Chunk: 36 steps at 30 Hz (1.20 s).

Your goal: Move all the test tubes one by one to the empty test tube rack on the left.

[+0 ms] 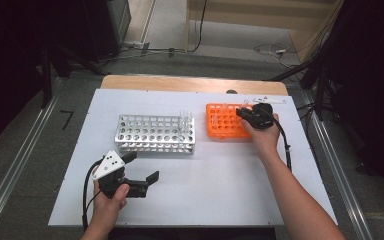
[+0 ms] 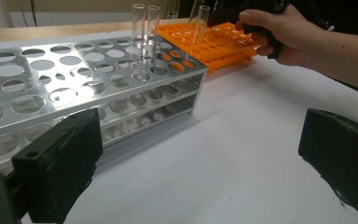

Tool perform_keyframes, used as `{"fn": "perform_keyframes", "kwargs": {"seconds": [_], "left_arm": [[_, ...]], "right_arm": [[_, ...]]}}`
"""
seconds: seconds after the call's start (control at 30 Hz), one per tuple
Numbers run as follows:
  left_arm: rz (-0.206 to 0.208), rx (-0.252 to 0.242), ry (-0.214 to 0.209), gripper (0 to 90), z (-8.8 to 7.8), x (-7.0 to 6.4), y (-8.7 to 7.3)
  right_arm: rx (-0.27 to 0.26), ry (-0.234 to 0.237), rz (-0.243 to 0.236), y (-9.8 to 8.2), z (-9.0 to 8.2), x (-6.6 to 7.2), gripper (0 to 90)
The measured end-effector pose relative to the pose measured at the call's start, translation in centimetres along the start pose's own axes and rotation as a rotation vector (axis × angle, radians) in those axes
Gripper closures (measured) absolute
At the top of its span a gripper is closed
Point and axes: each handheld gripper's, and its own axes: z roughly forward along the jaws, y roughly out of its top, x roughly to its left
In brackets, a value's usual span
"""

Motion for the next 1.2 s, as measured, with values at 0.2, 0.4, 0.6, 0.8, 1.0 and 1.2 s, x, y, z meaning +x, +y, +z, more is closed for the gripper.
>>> {"fn": "perform_keyframes", "kwargs": {"seconds": [0.2, 0.4, 0.6, 0.8, 1.0, 1.2], "left_arm": [[0.006, 0.0, -0.004, 0.0, 0.1, -0.2, 0.0], [0.014, 0.003, -0.008, 0.0, 0.3, -0.5, 0.1], [0.022, 0.004, -0.015, 0.0, 0.5, -0.9, 0.2], [0.025, 0.008, -0.018, 0.0, 0.8, -1.1, 0.2], [0.031, 0.005, -0.024, 0.0, 0.9, -1.4, 0.3], [0.042, 0.008, -0.032, 0.0, 1.2, -1.8, 0.5]], "right_arm": [[-0.055, 0.032, -0.012, 0.5, -1.7, -0.1, 73.8], [-0.1, 0.061, -0.029, 0.4, -3.8, 0.5, 73.8], [-0.119, 0.119, -0.057, -0.4, -6.1, 1.6, 73.7], [-0.131, 0.156, -0.089, -1.5, -8.3, 2.5, 73.7], [-0.134, 0.196, -0.141, -3.0, -10.0, 4.2, 73.7], [-0.122, 0.25, -0.178, -4.6, -11.4, 6.1, 73.7]]}}
